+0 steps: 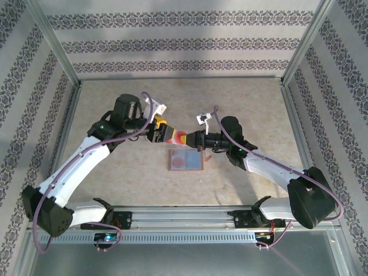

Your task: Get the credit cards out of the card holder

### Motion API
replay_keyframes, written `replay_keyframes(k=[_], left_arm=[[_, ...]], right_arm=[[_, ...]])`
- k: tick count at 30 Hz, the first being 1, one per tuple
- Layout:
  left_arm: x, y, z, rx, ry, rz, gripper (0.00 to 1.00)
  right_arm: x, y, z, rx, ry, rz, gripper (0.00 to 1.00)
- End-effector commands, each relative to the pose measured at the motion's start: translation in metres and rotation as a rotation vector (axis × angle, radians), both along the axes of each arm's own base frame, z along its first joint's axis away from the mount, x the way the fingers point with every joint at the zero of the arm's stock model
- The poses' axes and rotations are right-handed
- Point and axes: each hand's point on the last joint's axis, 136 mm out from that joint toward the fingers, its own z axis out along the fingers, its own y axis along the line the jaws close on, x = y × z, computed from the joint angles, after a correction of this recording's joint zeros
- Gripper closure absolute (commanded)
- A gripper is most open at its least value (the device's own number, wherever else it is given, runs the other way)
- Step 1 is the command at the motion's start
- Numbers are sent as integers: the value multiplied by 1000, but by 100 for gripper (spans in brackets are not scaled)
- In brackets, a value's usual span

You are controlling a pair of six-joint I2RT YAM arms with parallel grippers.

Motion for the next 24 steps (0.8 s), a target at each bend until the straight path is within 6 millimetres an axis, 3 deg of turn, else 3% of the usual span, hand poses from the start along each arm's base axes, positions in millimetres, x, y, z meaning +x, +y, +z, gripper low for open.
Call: replay_keyframes(k=[1, 4, 13, 24], left_arm=[[-23, 3, -10, 107, 10, -187, 38], [-18, 0, -10, 135, 5, -222, 45], [-18, -4, -23, 144, 101, -328, 45], [-24, -5, -35, 124, 200, -391, 57]], right_arm=[[-19, 11, 9, 4, -41, 148, 100], [-26, 16, 8, -10, -40, 192, 100], [-34, 17, 8, -29, -53, 231, 100], [-37, 17, 12, -34, -81, 246, 100]])
